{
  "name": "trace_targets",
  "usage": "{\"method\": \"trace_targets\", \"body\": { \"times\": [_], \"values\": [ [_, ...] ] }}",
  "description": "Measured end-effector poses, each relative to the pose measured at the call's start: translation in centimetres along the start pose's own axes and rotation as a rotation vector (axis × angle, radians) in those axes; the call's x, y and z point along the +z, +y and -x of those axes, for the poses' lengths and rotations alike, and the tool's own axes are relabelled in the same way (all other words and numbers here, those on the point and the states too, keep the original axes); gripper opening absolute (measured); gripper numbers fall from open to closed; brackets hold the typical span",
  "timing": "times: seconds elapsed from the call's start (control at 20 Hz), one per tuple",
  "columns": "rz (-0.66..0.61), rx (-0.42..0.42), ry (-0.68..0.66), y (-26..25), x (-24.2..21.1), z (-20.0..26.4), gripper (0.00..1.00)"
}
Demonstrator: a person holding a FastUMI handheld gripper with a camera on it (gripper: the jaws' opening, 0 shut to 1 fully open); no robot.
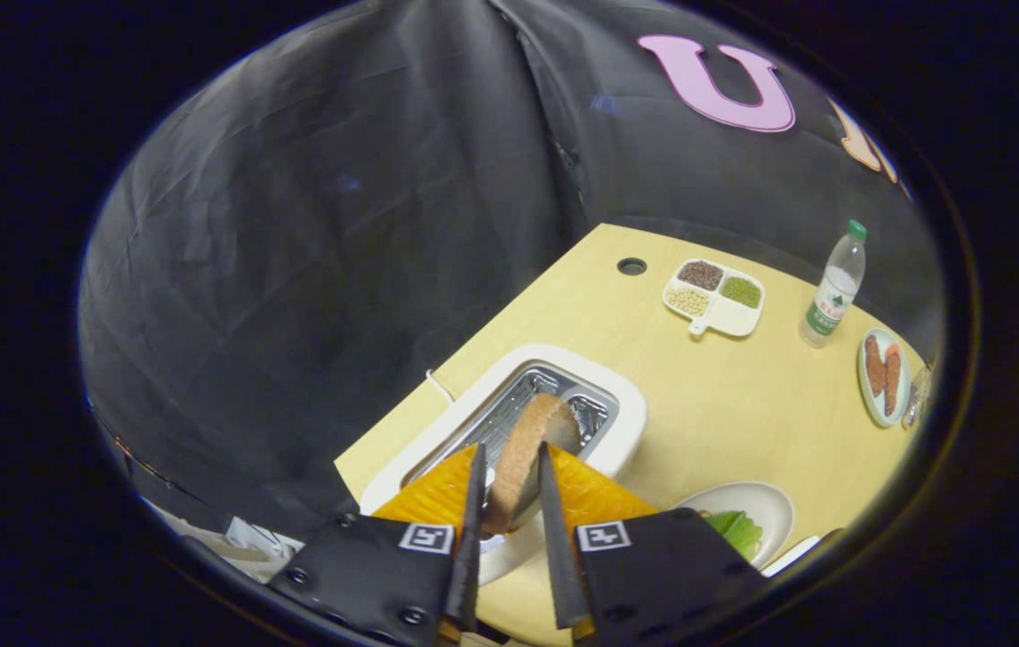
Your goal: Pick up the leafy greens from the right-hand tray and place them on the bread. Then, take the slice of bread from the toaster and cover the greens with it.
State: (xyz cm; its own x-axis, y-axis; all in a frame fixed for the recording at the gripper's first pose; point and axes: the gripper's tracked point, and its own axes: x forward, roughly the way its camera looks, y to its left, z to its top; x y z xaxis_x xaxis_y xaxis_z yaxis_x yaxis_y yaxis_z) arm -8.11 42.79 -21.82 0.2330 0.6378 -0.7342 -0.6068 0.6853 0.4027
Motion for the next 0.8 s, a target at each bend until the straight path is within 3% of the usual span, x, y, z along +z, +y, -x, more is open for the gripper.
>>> {"method": "trace_targets", "body": {
  "times": [0.1, 0.15, 0.2, 0.8],
  "values": [
    [0.001, -0.003, -0.003, 0.0, 0.1, 0.4, 0.17],
    [-0.015, -0.005, -0.017, -0.1, 0.2, 0.4, 0.17],
    [-0.016, 0.007, -0.019, 0.2, 0.2, 0.9, 0.06],
    [-0.109, 0.023, -0.131, -3.4, 2.2, 6.3, 0.06]
  ]
}}
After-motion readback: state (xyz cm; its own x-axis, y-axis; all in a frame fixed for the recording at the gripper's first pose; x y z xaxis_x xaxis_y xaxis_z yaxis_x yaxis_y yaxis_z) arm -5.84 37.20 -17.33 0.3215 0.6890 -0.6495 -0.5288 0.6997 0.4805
